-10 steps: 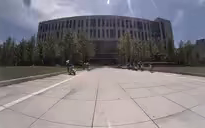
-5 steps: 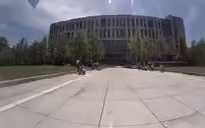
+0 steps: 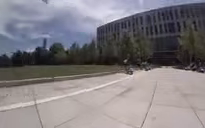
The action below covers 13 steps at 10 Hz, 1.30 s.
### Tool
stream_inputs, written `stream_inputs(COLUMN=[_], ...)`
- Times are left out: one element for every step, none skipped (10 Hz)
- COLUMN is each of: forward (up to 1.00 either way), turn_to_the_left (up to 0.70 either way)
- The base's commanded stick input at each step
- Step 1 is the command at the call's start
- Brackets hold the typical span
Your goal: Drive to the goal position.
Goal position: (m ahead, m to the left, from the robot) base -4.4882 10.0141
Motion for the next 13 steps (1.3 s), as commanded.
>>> stream_inputs(forward=[0.00,0.00,0.00,0.00,0.00,0.00,0.00,0.00,0.00,0.00,0.00,0.00,0.00], turn_to_the_left=[1.00,1.00,1.00,1.00,1.00,1.00,1.00,1.00,1.00,1.00,1.00,1.00,1.00])
